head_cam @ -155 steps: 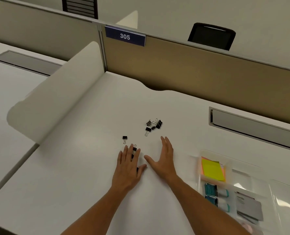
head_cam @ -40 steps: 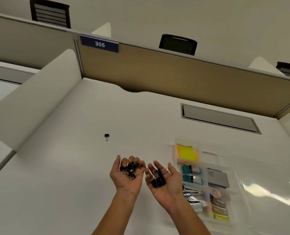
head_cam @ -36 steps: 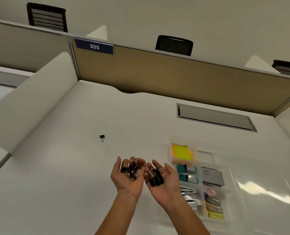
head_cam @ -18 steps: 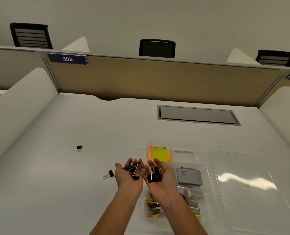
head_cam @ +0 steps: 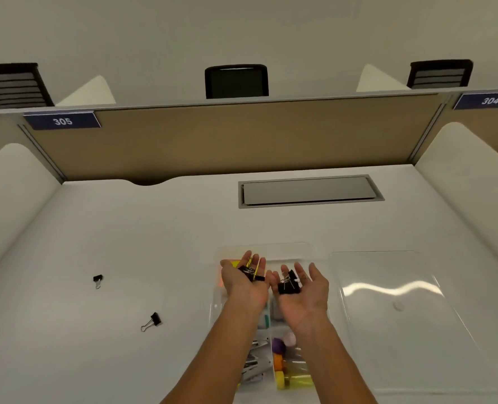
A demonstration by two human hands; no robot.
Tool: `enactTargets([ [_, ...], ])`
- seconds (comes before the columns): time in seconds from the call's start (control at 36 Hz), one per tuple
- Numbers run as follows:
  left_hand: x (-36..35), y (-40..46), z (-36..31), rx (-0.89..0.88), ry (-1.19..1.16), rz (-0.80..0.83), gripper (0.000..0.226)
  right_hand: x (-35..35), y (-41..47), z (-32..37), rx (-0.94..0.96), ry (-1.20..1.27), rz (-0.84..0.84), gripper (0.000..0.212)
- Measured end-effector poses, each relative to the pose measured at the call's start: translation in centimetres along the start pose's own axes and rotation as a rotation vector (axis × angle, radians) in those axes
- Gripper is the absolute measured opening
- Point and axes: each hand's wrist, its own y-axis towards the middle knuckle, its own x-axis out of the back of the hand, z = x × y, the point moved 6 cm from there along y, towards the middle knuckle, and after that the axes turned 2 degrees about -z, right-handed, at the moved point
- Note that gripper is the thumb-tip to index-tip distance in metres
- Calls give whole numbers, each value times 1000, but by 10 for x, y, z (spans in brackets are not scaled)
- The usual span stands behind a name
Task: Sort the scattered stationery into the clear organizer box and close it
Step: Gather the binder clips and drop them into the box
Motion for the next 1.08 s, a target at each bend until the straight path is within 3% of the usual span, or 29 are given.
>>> enactTargets([
  [0.44,-29,30,31,-14,205,0,65,-5,32,32,13,-76,-101,40],
  [0.72,-32,28,28,-14,312,-20,64,-6,32,37,42,-75,-79,42],
  [1.08,-27,2,8,-71,229,100,61,-6,6,25,85,-122,2,26],
])
